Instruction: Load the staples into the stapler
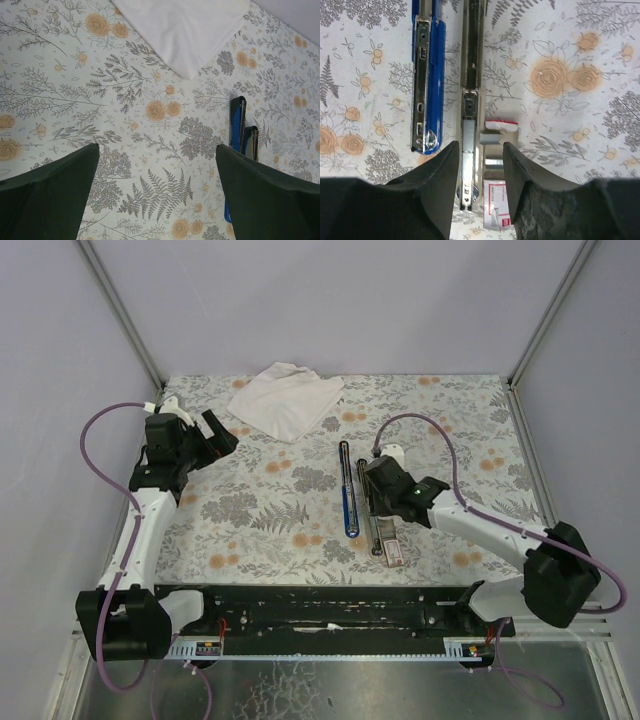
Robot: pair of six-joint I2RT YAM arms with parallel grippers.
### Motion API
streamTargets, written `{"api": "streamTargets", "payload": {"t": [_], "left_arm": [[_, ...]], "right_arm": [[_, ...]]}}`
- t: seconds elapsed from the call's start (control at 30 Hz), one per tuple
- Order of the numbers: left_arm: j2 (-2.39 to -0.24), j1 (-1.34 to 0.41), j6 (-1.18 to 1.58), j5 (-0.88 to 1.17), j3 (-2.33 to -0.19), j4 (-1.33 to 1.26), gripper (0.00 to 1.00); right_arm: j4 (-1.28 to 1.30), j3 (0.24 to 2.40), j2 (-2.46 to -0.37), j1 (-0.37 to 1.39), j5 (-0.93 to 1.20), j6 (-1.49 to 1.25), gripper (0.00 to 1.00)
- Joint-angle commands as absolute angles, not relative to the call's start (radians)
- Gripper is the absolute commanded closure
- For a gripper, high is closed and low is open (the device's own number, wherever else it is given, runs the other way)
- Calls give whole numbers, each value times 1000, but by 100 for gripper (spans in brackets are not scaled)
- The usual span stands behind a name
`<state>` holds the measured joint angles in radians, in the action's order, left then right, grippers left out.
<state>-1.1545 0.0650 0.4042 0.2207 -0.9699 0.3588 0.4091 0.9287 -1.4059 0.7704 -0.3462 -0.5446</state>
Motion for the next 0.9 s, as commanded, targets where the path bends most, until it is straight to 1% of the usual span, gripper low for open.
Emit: {"api": "streamTargets", "payload": {"t": [0.0, 0.07, 0.2, 0.43, 0.87], "left_arm": [[-1104, 74, 377, 192, -953, 309, 0], [-1106, 72, 383, 199, -951, 305, 0], [-1116, 72, 387, 211, -951, 304, 0], [-1117, 73, 376, 192, -953, 312, 0], [-1131, 73, 367, 180, -960, 321, 0]], "right_arm": [[485, 869, -1314, 738, -292, -506, 53], [495, 830, -1304, 733, -271, -500, 55], [425, 779, -1302, 732, -215, -466, 58], [342, 800, -1412, 707, -209, -352, 64], [251, 803, -1505, 681, -144, -240, 66]]}}
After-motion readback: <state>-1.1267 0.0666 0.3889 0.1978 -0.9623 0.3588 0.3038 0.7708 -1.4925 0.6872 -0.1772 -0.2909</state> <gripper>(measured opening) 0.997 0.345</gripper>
